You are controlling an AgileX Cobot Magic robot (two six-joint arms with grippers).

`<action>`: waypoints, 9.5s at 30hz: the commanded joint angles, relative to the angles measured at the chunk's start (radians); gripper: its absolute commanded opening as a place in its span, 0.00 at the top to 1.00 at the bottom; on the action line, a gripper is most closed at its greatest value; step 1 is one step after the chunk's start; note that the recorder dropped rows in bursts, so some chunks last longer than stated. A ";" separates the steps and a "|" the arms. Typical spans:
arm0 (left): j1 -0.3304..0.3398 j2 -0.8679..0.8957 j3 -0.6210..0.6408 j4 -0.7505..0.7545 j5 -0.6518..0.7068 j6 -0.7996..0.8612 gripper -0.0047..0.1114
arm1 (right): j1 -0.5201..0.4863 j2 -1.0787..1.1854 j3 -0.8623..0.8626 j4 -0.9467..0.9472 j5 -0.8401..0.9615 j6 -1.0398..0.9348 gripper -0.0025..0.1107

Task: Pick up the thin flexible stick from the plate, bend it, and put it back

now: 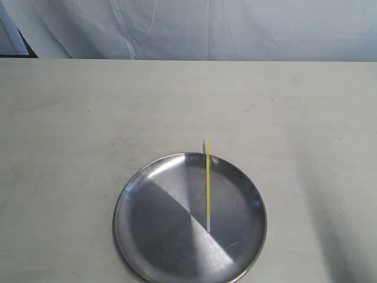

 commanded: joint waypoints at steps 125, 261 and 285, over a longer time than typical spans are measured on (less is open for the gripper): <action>-0.003 -0.029 -0.002 0.006 -0.011 0.000 0.96 | 0.721 1.781 -0.943 -0.253 0.507 0.137 0.98; -0.101 0.775 -0.415 1.302 -1.307 -1.919 0.84 | 0.922 1.264 -0.841 1.064 0.546 -1.101 0.98; -0.213 0.919 -0.659 1.376 -1.334 -1.796 0.96 | 0.920 1.213 -0.841 1.064 0.537 -1.106 0.98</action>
